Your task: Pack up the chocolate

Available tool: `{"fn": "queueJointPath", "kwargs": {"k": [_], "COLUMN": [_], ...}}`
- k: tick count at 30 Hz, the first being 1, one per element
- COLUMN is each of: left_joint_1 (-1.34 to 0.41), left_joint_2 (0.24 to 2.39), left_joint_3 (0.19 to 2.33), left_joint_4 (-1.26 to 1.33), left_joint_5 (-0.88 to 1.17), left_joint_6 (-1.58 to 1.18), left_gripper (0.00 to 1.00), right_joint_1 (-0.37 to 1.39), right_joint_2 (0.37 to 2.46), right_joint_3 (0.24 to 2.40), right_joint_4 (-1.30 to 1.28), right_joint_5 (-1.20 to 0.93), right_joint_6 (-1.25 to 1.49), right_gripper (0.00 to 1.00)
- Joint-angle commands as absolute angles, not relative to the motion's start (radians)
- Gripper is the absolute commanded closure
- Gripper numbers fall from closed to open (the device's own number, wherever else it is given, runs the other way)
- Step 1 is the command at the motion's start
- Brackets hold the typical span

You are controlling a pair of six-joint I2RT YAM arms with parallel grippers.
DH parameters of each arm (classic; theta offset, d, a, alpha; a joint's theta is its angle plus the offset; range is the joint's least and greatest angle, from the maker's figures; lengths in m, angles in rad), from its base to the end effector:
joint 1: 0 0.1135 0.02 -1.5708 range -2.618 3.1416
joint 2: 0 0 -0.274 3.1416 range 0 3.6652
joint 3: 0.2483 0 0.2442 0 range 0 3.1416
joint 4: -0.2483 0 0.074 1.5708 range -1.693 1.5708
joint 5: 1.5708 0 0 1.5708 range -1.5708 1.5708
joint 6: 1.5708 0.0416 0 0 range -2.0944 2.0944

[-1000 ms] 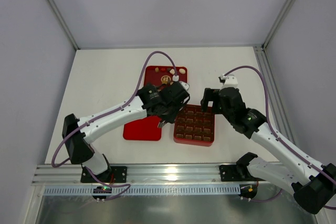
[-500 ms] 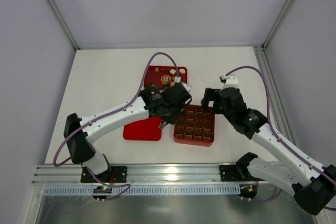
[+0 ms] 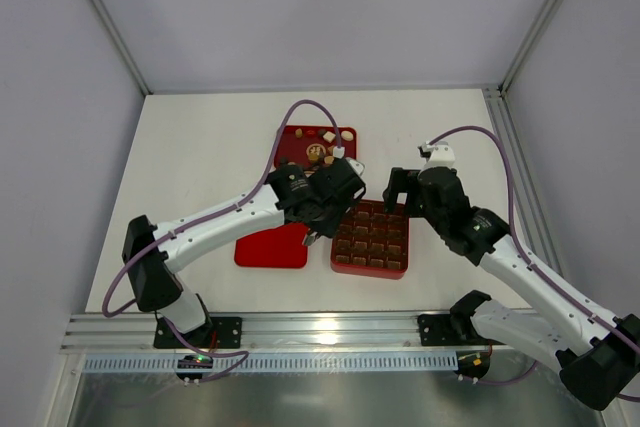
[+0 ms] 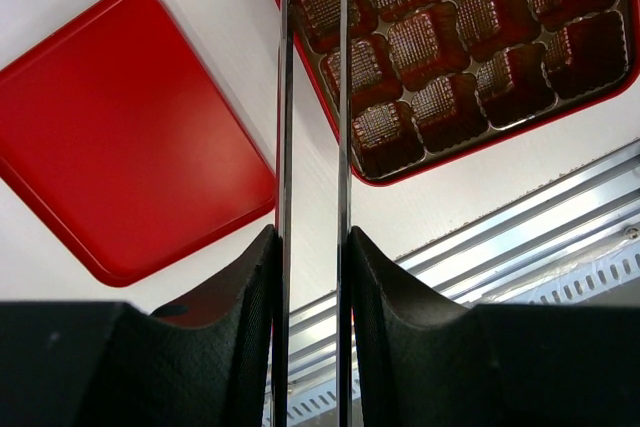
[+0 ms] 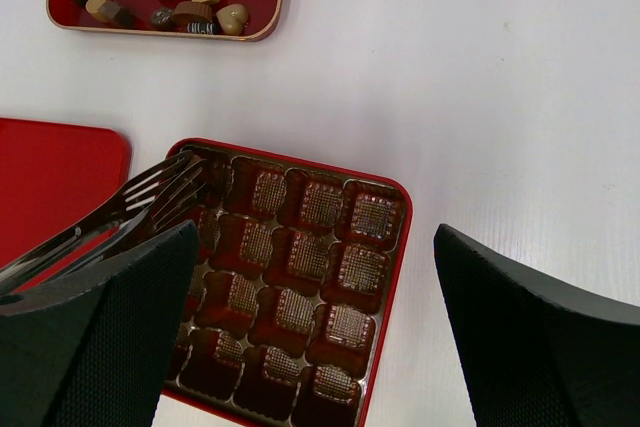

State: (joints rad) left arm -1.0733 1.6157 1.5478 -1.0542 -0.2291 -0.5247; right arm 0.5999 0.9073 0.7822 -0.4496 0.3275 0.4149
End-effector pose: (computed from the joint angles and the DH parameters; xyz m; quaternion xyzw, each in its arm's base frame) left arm 0.1621 -0.2786 0.3279 0.2379 0.9392 -0.0807 0.2340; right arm 0.1634 0.0955 0.2977 -0.0025 0.8703 0.1038 0.4815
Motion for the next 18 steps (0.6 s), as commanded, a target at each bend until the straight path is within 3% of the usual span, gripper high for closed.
{"fn": "queueJointPath", "kwargs": {"k": [1,18], "left_joint_1": [-1.081,-1.088], "left_joint_2": [1.614,1.605], "left_joint_3": [1.563,1.627], "left_joint_4": [-1.045,-1.071], "left_joint_5": [-0.255,-0.271], "left_joint_6": [-0.540,-0.535], "left_gripper": [0.67,0.65], "right_joint_1": [0.595,0.592], "right_joint_2": [0.897,0.894], "right_joint_3": [0.784,0.782], "right_joint_4": [-0.423,-0.422], "right_joint_5": [0.338,0.337], "right_joint_6": [0.416,0.414], "right_gripper": [0.00,0.00]}}
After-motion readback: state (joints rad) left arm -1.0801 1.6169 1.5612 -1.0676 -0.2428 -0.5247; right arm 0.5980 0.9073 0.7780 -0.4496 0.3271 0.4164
